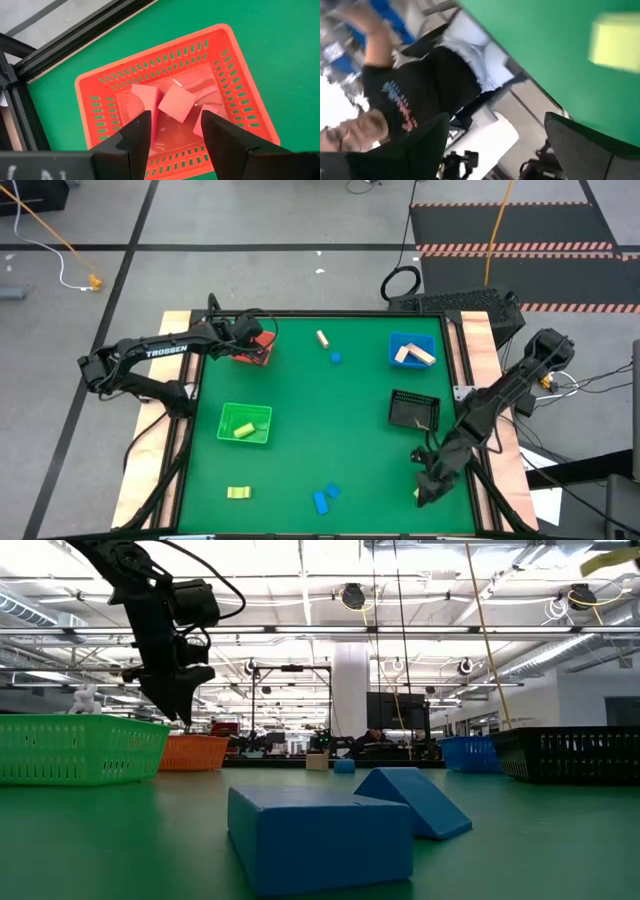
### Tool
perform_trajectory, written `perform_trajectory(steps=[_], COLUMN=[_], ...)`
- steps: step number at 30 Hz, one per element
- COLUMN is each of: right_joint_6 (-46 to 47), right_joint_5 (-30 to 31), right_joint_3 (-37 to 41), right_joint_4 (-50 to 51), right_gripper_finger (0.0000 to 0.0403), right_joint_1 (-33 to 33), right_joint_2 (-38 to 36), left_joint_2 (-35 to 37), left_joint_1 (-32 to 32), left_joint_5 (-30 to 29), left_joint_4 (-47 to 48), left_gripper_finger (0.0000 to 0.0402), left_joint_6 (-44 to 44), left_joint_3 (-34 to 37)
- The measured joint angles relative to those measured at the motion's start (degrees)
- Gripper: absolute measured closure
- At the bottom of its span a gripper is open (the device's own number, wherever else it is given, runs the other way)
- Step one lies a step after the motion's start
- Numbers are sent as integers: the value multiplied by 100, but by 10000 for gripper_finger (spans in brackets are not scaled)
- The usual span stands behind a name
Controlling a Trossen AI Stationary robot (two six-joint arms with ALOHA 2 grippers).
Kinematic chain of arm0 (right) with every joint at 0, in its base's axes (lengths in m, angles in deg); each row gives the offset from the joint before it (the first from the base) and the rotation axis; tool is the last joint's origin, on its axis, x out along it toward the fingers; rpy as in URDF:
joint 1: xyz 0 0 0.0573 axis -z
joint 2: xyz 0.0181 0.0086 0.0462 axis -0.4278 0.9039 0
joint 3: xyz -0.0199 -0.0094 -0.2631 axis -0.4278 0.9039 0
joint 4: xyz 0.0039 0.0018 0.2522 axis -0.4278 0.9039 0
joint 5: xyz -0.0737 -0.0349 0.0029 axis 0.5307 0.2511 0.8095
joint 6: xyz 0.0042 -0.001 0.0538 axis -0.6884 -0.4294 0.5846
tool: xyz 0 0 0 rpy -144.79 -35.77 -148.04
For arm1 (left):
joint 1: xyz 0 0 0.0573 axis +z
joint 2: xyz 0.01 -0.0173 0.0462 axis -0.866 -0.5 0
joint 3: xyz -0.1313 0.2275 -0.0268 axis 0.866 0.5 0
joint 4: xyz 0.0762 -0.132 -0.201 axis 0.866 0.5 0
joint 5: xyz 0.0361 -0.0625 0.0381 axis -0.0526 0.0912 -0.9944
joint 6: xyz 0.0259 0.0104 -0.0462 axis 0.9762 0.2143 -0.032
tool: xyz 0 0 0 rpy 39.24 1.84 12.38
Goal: Sort & place blocks by color
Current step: Put the right green block into the green basket
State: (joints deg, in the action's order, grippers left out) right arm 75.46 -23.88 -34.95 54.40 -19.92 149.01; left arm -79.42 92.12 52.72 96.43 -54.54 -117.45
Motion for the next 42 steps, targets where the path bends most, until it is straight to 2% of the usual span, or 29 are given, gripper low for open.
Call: perform_trajectory(steps=[5,8,11,14,20,25,31,42], right_joint_6=[816,834,778,766,598,123,-216,-1513], right_joint_5=[29,106,504,832,859,788,751,821], right_joint_3=[0,2,4,4,4,4,-7,-167], right_joint_4=[1021,1592,1817,1793,1806,1426,512,477], right_gripper_finger=[83,83,83,83,83,83,83,83], right_joint_1=[-192,-220,-219,-213,-213,-214,-230,-369], right_joint_2=[0,0,0,0,142,639,1222,2161], left_joint_2=[0,0,0,0,0,0,0,0], left_joint_1=[0,0,0,0,0,0,0,-2], left_joint_5=[0,0,0,0,0,0,0,0], left_joint_4=[-2,-3,5,39,37,37,36,37], left_gripper_finger=[229,229,229,229,229,229,229,229], left_joint_6=[-9,-2,-5,-2,18,20,11,44], left_joint_3=[0,0,0,0,0,0,0,0])
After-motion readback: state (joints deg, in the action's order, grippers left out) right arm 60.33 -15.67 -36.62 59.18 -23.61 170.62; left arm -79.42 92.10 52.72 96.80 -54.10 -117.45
